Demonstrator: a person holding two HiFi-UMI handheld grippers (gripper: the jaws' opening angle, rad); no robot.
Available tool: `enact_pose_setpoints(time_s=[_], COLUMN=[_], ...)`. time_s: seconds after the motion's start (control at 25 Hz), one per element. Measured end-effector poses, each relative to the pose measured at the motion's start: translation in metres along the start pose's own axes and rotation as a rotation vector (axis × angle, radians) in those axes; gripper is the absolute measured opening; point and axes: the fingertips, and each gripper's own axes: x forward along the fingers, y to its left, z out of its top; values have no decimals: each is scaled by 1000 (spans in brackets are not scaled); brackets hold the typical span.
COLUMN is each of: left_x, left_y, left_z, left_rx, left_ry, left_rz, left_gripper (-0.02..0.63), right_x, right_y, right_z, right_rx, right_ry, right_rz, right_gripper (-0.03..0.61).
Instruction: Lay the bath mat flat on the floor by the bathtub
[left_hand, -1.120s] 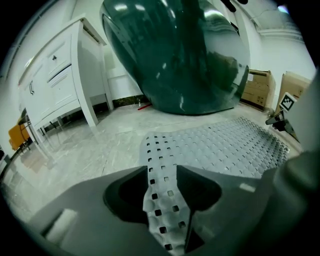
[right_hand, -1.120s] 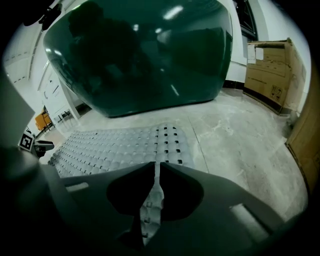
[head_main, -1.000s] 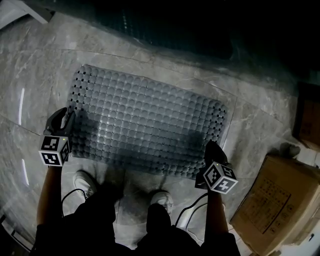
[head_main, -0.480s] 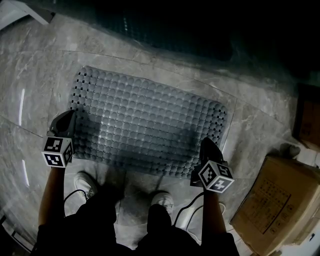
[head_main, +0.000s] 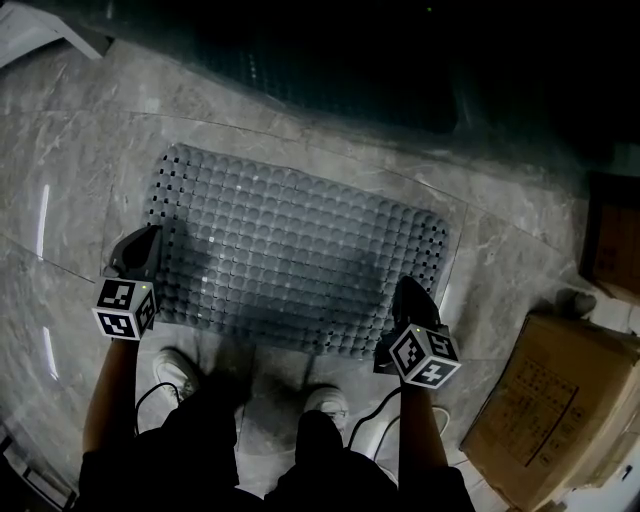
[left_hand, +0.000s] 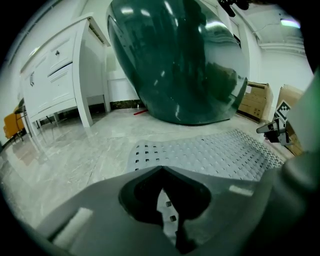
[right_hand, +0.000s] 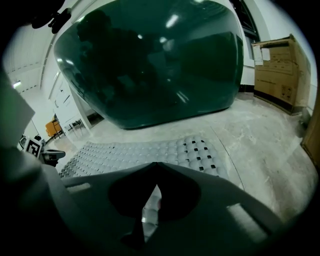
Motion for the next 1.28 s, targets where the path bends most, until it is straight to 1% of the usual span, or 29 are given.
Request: enact_pose_setpoints(time_s=[0.36,0.56,0.68,0.88,1.28], left_x=[-22,-38,-50,-84,-163], left_y=[-4,-14,-19,-27,-29], left_z=[33,59,78,113,186], left_rx=[-29,-22,-29,-31,-27], left_ry=[-74,-102,-120,-123,-152], left_rz=[3,-11,-15,-32,-36], left_gripper=[2,1,2,1,0], right_x=[-15,-35,-49,-85,-164], right_y=[30,48,56,78,123], right_z=[34,63,83,115,184], right_rx=[-39,-74,-71,-60,-49], right_ry=[-33,-58,-72,-75,-107], right_rz=[21,30,25,31,40], right_gripper=[26,26,26,26,26])
